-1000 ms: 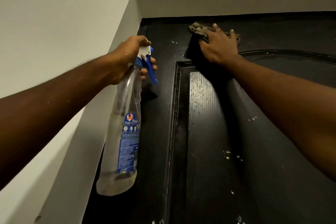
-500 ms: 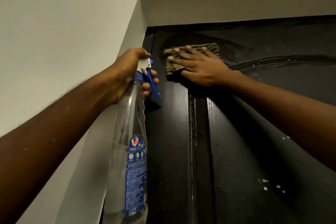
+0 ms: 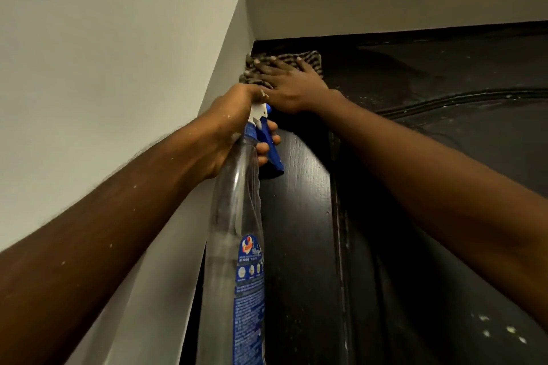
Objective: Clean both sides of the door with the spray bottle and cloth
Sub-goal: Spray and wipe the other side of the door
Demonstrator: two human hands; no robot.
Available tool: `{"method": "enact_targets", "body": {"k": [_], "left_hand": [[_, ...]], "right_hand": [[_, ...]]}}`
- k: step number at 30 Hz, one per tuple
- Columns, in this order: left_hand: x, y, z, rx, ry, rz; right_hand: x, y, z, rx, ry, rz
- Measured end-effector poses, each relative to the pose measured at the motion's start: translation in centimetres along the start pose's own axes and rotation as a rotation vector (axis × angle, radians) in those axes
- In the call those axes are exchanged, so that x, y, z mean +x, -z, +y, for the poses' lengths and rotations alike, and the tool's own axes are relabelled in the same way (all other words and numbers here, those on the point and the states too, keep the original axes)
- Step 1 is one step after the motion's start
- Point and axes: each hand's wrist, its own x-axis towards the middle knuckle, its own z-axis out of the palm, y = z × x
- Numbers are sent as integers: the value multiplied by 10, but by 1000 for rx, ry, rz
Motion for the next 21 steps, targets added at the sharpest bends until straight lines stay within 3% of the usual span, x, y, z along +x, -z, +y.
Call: {"method": "enact_targets", "body": {"k": [4, 11, 16, 21], "left_hand": [[-7, -4, 5, 30, 18, -36], [0, 10, 9, 49, 62, -71], [3, 12, 13, 5, 36, -36], [2, 14, 14, 8, 30, -36]], "right_hand": [[-52, 3, 29, -4, 46, 15], [16, 26, 59, -18, -333, 56], [45, 15, 2, -42, -123, 23], [-21, 9, 4, -30, 86, -28]]}}
